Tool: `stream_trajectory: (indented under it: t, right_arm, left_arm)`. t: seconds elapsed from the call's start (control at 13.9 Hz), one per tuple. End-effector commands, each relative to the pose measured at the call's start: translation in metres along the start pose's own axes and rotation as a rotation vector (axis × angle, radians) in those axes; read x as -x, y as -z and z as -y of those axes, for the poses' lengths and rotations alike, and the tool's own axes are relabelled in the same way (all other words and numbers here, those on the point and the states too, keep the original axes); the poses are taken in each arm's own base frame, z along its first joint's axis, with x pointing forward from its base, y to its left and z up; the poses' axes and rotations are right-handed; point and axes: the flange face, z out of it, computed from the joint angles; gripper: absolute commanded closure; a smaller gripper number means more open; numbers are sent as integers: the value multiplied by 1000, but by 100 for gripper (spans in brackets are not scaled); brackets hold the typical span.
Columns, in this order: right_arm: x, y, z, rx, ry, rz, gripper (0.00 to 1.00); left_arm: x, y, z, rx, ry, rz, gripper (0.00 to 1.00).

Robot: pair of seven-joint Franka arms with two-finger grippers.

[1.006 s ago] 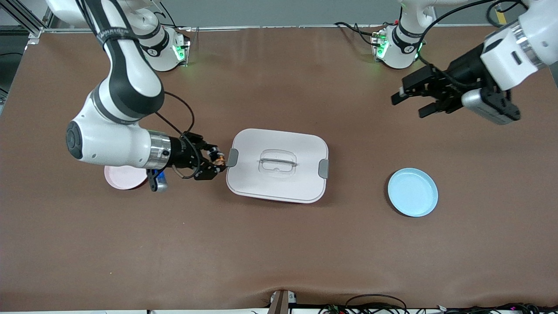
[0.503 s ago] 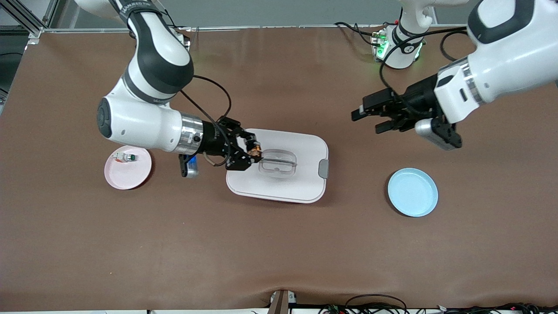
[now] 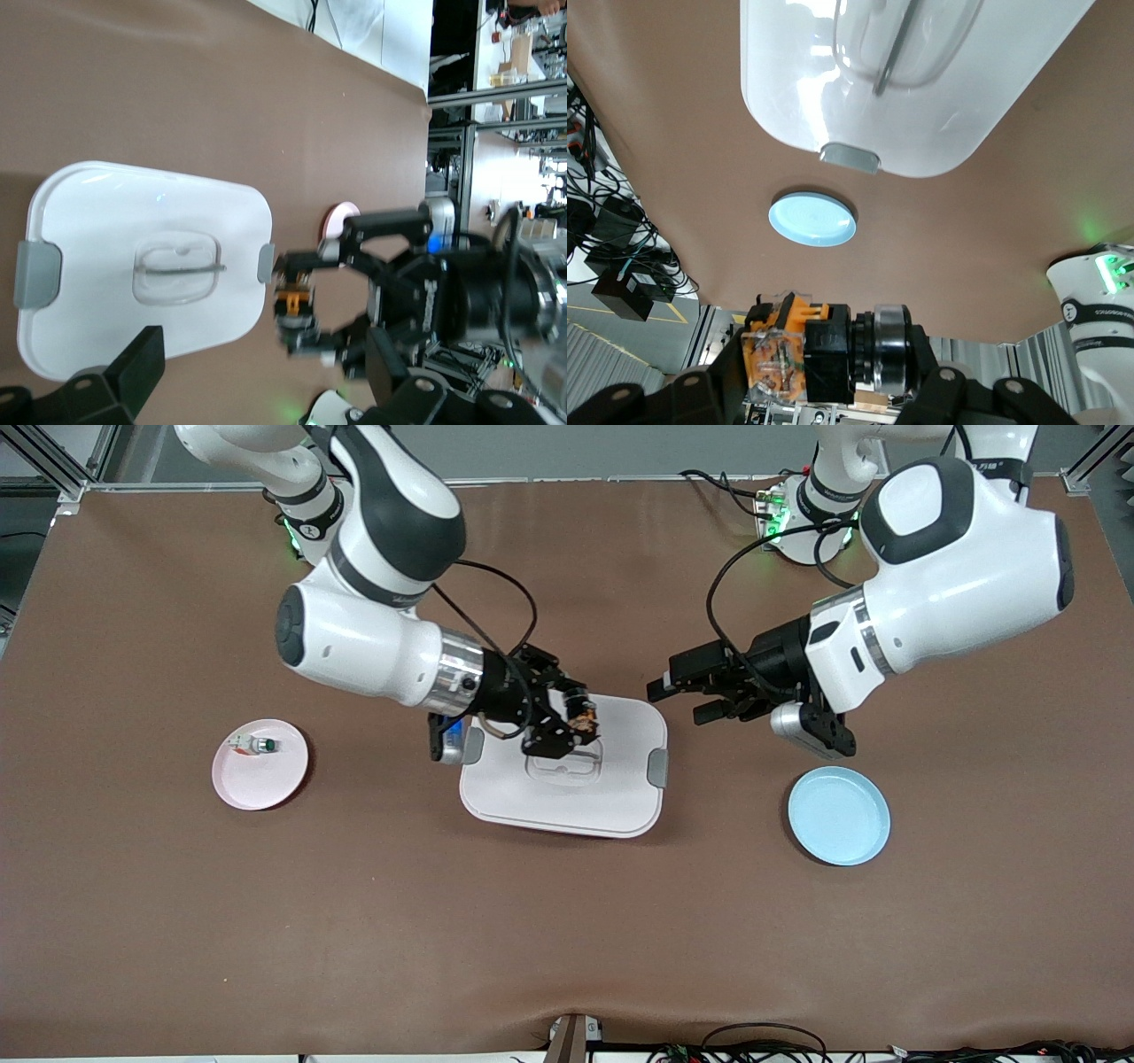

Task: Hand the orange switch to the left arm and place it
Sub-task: 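Carry the switch over the box with the right gripper while the left gripper approaches, then grasp the switch with the left gripper and open the right gripper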

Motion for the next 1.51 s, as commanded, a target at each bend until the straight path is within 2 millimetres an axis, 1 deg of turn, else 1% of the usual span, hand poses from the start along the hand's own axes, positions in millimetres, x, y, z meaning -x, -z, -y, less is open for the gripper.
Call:
stream_trajectory:
  t: [0.0, 0.14, 0.22, 0.43, 0.65, 0.93, 1.29, 1.44]
  right_arm:
    - [19, -9, 6, -44, -29, 25, 100]
    - [33, -9, 5, -60, -34, 39, 100]
    - [34, -14, 5, -58, -43, 39, 100]
    - [43, -19, 12, -72, -64, 53, 100]
    - [45, -26, 18, -83, -71, 59, 100]
    - [45, -26, 23, -107, -69, 65, 100]
    - [47, -26, 25, -115, -69, 72, 100]
    - [49, -26, 25, -123, -67, 76, 100]
  left_arm:
    - [-10, -12, 2, 24, 0, -31, 0]
    - [-13, -19, 8, 20, 10, -26, 0]
    - [-15, -22, 11, 20, 14, -32, 0]
    - [-18, -20, 12, 20, -5, -65, 0]
    - [-14, -25, 7, 17, -33, -56, 0]
    - [-10, -32, 7, 4, -62, -43, 0]
    - [-6, -37, 21, -13, -125, -20, 0]
    - [-6, -38, 23, -15, -136, -17, 0]
